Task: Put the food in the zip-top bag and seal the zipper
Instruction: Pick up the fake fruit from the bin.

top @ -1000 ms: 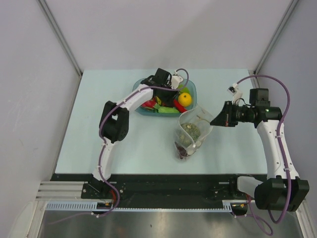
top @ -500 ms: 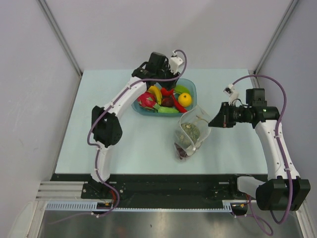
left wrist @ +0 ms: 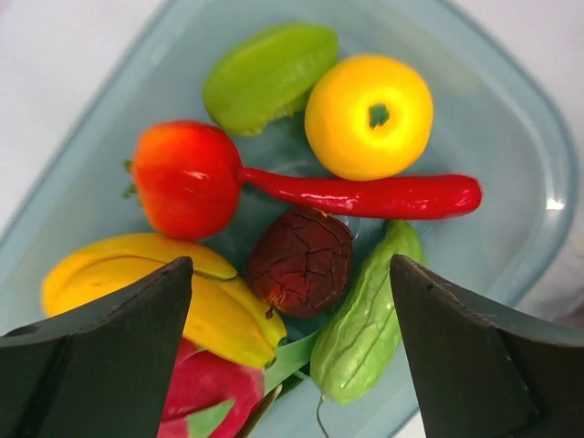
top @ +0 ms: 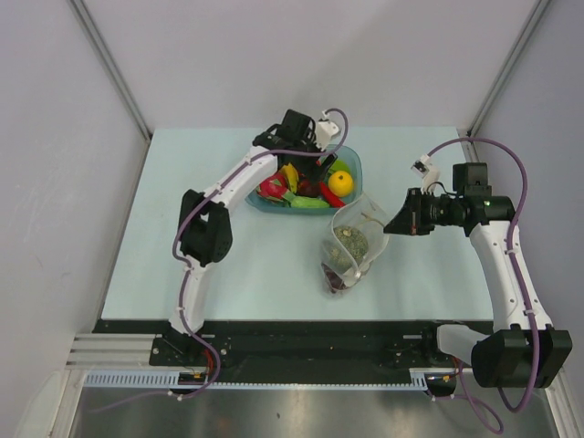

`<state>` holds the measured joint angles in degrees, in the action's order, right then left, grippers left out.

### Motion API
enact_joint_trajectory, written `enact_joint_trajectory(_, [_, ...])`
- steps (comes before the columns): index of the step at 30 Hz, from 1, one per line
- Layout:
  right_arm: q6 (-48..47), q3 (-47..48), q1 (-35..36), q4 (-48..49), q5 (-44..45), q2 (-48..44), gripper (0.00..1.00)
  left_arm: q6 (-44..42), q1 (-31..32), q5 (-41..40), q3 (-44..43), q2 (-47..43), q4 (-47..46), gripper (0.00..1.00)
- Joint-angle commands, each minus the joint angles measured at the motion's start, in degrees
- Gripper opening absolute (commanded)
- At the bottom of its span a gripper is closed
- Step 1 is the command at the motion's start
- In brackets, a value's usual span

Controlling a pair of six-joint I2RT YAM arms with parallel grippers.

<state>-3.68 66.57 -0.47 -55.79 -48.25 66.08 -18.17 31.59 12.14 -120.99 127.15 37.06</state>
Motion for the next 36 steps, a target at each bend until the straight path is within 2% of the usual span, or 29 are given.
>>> enact_joint_trajectory(1, [-1.1,0.5,0.3,0.9,0.3,-0.8,0.0,-1.9,0.2,-1.5,1.2,2.9,-0.3,0.91])
enact_joint_trajectory(9, [-0.7,0.9,0.3,1.4,0.6,0.1,0.0,-2.8,0.2,-4.0,0.1,9.9,1.0,0.8])
enact_joint_trajectory(14, [-0.5,0.8,0.3,1.6,0.6,0.3,0.0,-3.2,0.3,-4.1,-0.5,11.2,3.9,0.8])
enact_joint_trajectory(17, [-0.6,0.8,0.3,1.6,0.7,0.2,0.0,-3.0,0.3,-3.3,-0.4,9.2,4.0,0.58])
enact_joint_trajectory(18, [-0.6,0.9,0.3,1.6,0.7,0.2,0.0,-2.8,0.3,-2.9,-0.6,8.3,4.0,0.47])
enact_joint_trajectory(21, [-0.6,0.8,0.3,1.6,0.6,0.1,0.0,-2.0,0.3,-1.4,-1.3,2.6,3.1,0.35])
enact_joint_trajectory(24, [-0.5,0.9,2.1,1.6,0.6,0.2,0.0,-1.1,0.3,-0.5,-3.7,-3.0,2.4,0.29])
enact_joint_trajectory(28, [0.1,1.8,2.8,1.9,0.5,0.2,0.0,2.6,0.3,4.3,-5.0,-10.4,0.4,0.26])
enact_joint_trajectory(30, [0.5,2.3,3.0,1.9,0.4,0.1,0.0,6.8,0.4,11.4,-2.2,-15.9,-2.5,0.27])
enact_joint_trajectory(33, [0.8,3.1,3.5,1.9,0.4,0.2,0.0,11.6,2.1,17.7,2.4,-22.6,-5.1,0.27])
enact_joint_trajectory(36, [1.1,3.5,4.1,1.7,0.4,0.4,0.0,11.8,6.0,20.1,7.2,-28.9,-5.6,0.27])
